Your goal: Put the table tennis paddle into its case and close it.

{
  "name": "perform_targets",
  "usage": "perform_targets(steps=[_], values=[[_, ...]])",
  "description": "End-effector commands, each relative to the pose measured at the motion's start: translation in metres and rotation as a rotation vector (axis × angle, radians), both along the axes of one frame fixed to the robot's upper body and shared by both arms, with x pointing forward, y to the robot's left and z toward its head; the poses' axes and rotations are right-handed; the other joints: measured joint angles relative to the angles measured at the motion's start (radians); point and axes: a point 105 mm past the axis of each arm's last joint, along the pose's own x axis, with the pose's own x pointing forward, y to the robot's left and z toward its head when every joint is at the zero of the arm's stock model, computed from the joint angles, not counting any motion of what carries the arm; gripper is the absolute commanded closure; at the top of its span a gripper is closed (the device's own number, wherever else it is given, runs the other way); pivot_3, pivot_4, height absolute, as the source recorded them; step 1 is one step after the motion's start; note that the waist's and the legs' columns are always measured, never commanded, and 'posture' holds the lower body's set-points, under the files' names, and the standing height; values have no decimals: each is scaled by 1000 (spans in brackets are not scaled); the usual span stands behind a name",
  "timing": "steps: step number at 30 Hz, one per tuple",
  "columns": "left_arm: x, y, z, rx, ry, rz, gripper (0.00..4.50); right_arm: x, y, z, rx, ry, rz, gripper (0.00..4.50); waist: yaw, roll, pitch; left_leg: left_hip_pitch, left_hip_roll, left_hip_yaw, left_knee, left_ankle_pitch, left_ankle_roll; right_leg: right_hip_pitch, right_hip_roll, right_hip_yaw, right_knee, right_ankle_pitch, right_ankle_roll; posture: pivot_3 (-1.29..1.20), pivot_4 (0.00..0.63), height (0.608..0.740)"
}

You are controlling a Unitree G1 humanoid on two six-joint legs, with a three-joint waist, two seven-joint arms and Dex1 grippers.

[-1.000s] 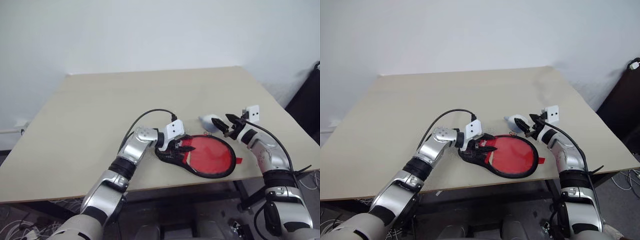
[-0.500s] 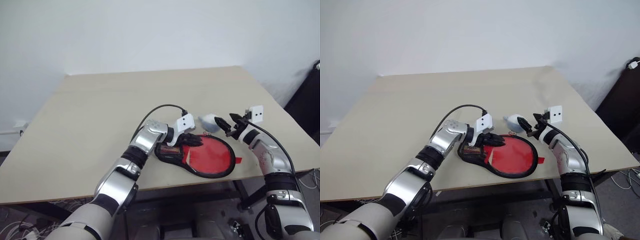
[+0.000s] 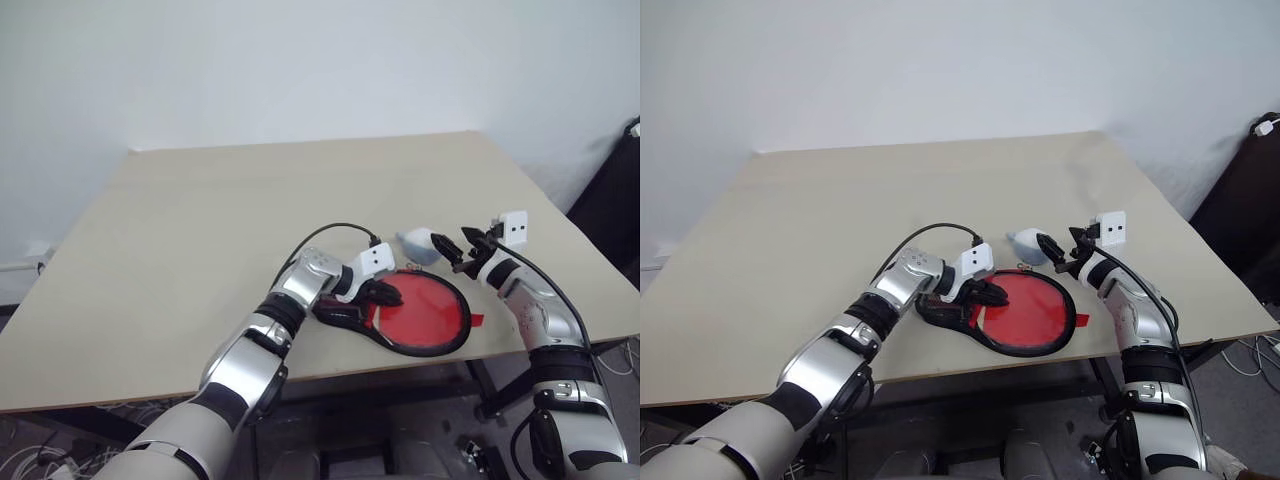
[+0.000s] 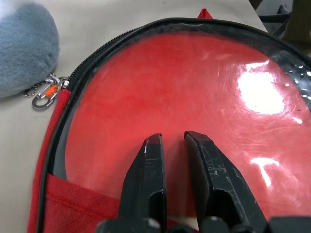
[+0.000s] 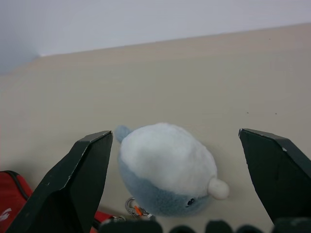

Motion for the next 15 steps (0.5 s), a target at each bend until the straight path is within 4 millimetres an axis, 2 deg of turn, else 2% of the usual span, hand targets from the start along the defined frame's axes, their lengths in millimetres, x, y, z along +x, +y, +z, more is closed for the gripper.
perform_targets(steps=[1,8,15], values=[[2,-1,1,37,-16,-8,3817,3,3,22,-8,-70,7,0,0,0,0,0,0,0,0,0,0,0,0,0,0,0,0,0,0,740],[2,-1,-4,33,47,39,3817,4,4,23,-12,-65,12,0,0,0,0,0,0,1,1,0,1,1,0,1,0,1,2,0,0,740],[3,-4,-2,-44,77,87,3817,4,4,23,-21,-59,14,0,0,0,0,1,0,2,1,0,1,1,0,2,0,1,2,0,0,740]])
